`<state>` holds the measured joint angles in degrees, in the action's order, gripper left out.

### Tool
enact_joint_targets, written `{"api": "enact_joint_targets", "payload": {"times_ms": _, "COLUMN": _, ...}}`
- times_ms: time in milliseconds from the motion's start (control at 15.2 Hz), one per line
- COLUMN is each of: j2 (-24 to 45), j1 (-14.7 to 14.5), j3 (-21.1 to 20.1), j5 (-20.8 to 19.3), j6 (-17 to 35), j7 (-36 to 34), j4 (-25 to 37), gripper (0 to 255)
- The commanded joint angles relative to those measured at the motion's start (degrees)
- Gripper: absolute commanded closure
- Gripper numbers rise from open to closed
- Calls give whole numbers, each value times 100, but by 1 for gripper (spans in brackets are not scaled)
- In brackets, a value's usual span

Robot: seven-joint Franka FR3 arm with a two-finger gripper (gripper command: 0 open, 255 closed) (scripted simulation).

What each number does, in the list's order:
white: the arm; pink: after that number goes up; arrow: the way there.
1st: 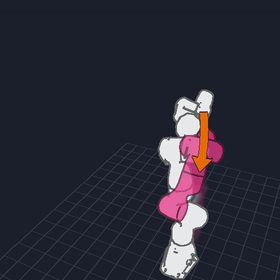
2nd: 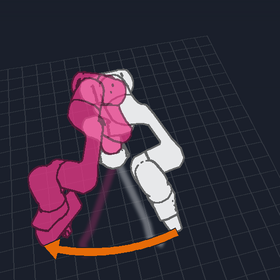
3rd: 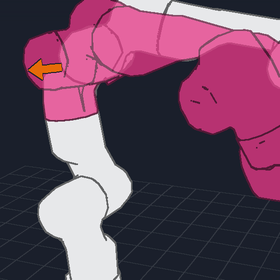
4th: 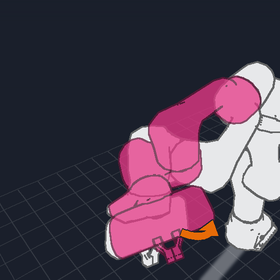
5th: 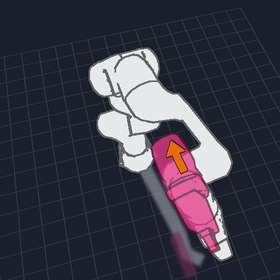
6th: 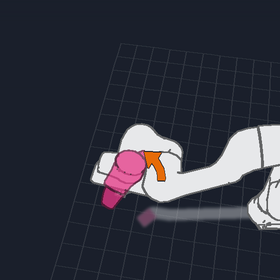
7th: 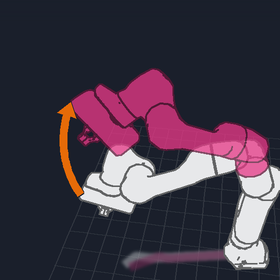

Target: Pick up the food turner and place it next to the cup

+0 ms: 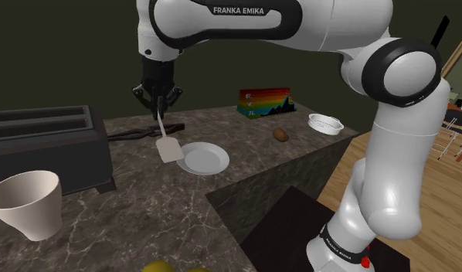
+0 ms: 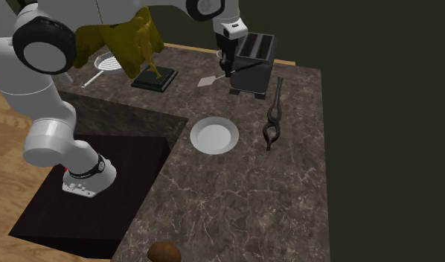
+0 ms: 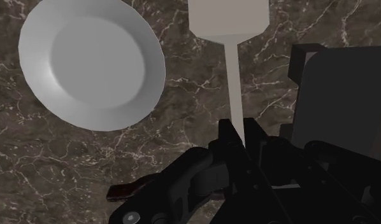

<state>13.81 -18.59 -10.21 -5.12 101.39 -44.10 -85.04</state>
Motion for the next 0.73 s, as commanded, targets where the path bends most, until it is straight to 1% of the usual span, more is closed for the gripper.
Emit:
{"api": "enact_joint_targets", "payload": {"times_ms": 0, "j2": 150, "j1": -177, "j3": -88, "j5": -59, "j6": -113, "j7": -261, "j4": 244, "gripper": 255}}
{"api": "enact_joint_targets", "payload": {"times_ms": 132, "j2": 341, "j1": -328, "j3": -150, "j5": -121, "j6": -207, "j7": -461, "j4": 513, "gripper": 255}}
{"api": "enact_joint_targets", "payload": {"times_ms": 660, "j2": 309, "j1": -302, "j3": -139, "j5": -125, "j6": 423, "j7": -494, "j4": -150, "gripper": 255}}
